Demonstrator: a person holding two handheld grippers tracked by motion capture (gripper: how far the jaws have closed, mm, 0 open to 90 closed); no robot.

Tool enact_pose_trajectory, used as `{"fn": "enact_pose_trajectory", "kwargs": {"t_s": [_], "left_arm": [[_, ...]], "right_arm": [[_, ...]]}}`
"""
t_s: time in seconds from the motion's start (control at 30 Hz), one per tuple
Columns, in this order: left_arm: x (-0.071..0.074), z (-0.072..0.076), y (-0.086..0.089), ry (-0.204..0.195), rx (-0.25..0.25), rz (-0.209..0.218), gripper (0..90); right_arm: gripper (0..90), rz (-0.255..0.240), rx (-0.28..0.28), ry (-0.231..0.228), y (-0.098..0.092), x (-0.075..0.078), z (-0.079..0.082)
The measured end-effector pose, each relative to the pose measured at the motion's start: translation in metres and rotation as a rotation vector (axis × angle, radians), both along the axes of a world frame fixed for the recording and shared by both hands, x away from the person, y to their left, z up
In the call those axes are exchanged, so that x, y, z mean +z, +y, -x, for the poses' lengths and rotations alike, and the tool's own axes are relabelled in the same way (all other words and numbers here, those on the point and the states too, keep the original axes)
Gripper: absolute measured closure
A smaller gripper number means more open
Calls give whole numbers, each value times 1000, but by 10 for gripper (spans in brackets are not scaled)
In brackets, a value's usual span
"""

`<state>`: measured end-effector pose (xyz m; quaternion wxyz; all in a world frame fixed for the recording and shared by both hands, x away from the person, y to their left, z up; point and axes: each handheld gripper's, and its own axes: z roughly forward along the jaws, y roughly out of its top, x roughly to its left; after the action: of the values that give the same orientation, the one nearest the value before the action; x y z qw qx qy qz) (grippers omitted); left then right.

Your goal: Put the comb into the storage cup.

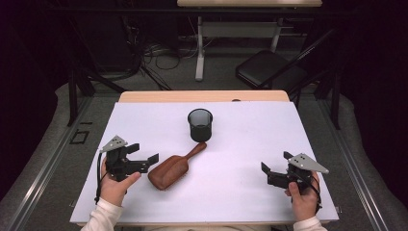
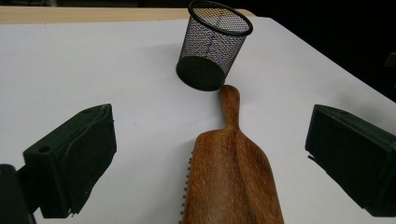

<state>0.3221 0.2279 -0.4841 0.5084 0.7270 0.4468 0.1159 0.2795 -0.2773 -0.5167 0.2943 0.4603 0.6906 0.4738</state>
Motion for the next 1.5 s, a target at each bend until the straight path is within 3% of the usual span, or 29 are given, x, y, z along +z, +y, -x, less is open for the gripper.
{"fn": "enact_pose_trajectory", "kwargs": {"t_s": [0.23, 0.57, 0.73, 0.87, 1.03, 1.33, 1.5], "left_arm": [[9, -10, -5, -1, 2, 22, 153], [20, -25, -17, 19, 9, -12, 290], [20, -30, -23, 35, 45, -44, 389], [19, -37, -27, 79, 65, -61, 470], [16, -44, -31, 109, 73, -53, 496], [11, -61, -46, 144, 71, -95, 574], [5, -70, -57, 194, 68, -131, 636]], "right_arm": [[81, 9, 4, 8, 0, 0, 0], [81, 7, 5, 9, 1, -1, 0], [81, 10, 9, 5, 2, -2, 0], [81, 11, 16, 9, 3, -3, 0], [81, 9, 17, 11, 4, -3, -1], [83, 15, 25, 17, 5, -4, -1], [85, 20, 30, 21, 5, -5, -2]]}}
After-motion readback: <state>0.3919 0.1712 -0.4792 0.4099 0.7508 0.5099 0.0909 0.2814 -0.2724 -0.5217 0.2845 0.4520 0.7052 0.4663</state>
